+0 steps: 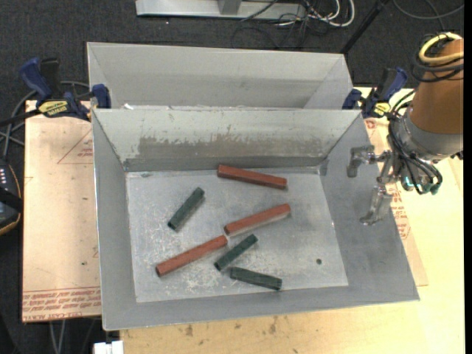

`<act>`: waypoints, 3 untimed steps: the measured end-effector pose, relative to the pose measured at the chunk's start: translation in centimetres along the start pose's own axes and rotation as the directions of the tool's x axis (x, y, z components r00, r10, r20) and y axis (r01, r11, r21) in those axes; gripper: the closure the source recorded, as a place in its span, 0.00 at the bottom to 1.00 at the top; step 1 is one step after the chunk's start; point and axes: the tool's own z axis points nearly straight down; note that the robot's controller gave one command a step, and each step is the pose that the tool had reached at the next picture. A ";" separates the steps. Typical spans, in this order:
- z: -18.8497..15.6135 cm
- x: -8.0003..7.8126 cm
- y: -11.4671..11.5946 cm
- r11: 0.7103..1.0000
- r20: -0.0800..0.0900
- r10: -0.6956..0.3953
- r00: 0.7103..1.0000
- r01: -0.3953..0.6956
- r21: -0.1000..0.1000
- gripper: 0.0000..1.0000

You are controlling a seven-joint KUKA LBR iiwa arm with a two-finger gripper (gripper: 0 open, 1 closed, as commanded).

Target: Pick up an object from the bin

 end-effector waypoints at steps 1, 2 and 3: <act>6.3 -6.5 7.5 0.995 0.006 0.103 0.995 -0.103 -0.004 0.00; 15.4 -5.7 12.7 0.916 0.004 -0.401 0.916 0.401 0.000 0.00; 15.1 -5.8 12.5 0.916 0.008 -0.401 0.916 0.401 0.004 1.00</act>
Offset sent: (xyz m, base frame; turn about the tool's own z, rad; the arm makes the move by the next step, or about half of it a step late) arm 0.0633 0.0691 -0.0597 0.1104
